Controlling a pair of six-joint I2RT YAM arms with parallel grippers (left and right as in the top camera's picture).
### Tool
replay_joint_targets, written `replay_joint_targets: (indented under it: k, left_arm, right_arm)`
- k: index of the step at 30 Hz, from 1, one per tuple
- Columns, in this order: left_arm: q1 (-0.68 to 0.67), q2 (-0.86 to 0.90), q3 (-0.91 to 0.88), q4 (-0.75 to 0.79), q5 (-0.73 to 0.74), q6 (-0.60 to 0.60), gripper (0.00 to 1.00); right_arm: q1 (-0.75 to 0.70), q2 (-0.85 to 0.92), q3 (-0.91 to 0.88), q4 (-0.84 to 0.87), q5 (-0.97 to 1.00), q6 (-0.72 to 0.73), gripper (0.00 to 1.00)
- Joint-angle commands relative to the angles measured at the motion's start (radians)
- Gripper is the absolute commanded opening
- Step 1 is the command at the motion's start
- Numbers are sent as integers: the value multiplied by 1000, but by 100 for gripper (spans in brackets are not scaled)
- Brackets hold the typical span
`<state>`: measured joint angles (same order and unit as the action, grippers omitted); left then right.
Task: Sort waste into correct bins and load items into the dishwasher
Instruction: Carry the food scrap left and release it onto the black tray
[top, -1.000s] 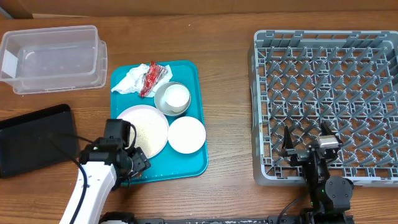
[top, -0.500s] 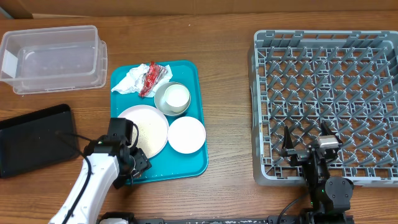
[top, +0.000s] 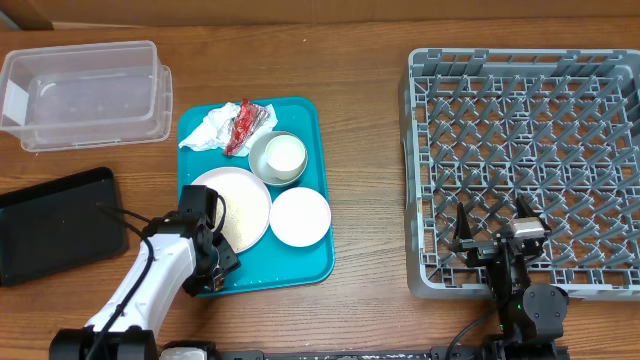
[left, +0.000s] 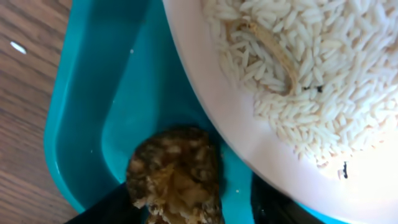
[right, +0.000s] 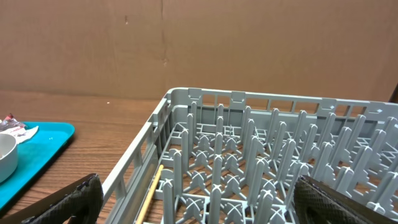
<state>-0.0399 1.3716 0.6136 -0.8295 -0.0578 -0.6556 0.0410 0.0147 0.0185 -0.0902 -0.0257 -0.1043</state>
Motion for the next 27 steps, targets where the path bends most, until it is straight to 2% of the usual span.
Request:
replay_joint_targets:
  k: [1,8,12,18,24,27]
  left_arm:
    - [-6,12,-6,4,-18,-6,50]
    - [-6,12,-4,-8,-20,-6,40]
    - [-6,12,18,-39,-23,-6,27]
    - [-3,12,80,-97,-24,-6,22]
    - [14,12,203,-163,-30,-6,23]
    - [65,12,299,-170,-60,-6,24]
  right_arm:
    - [4,-12,-10,6,2,7,100]
    - [4,-12,-10,6,3,7,100]
    - [4,-12,-10,6,2,7,100]
    - [4,-12,-10,6,2,7,100]
    - [4,-12,-10,6,3,7,100]
    - [4,-12,-10,6,3,7,100]
